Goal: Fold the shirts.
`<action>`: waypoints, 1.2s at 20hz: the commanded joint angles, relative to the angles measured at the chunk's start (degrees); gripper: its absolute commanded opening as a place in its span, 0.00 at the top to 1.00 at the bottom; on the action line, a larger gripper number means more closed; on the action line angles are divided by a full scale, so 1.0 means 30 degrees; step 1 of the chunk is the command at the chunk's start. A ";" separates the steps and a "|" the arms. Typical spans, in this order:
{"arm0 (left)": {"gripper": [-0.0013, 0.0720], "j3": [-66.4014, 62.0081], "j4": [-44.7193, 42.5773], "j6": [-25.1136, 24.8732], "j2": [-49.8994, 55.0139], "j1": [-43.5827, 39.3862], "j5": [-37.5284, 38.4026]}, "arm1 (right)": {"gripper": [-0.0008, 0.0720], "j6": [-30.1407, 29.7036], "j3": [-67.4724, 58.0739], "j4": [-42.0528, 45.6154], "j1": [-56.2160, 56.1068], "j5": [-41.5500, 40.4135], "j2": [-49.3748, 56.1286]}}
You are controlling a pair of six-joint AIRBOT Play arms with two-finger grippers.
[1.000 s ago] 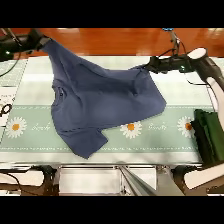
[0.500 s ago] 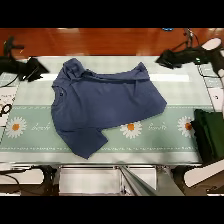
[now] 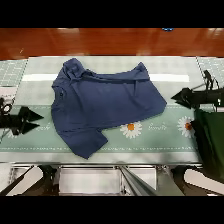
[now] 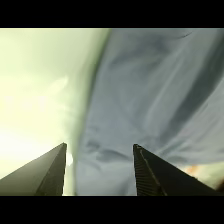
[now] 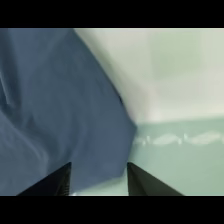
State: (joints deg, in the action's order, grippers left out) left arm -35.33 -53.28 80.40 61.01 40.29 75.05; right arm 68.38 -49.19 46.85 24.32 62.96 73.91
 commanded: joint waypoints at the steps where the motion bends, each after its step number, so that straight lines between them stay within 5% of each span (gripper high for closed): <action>1: 0.29 0.3657 0.2171 -0.1384 -0.0561 0.1399 -0.0255 | 0.43 -0.1020 0.2987 -0.1297 0.0940 0.0000 -0.2295; 6: 0.29 0.4087 0.2222 -0.1588 0.0874 -0.0036 -0.0648 | 0.43 -0.1508 0.2987 -0.1719 0.0867 0.0335 -0.2404; 13: 0.30 0.4058 0.3206 -0.1486 0.2280 -0.4707 -0.4743 | 0.43 -0.1537 0.2987 -0.1872 0.0867 -0.0561 -0.2404; 14: 0.53 0.4007 0.3198 -0.0976 0.2586 -0.5195 -0.5100 | 0.43 -0.1530 0.2987 -0.2004 0.0867 -0.0772 -0.2404; 15: 0.94 0.3891 0.3235 -0.1158 0.2798 -0.5523 -0.5122 | 0.43 -0.1464 0.2987 -0.1989 0.0867 -0.0991 -0.2390; 24: 0.95 0.2943 0.3264 -0.1370 0.2747 -0.5938 -0.4896 | 0.43 -0.0029 0.1829 -0.2127 -0.0313 -0.2025 0.2688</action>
State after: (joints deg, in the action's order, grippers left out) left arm -26.06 -43.57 76.34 69.17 22.83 60.58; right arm 67.55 -41.58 40.88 25.12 57.56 76.47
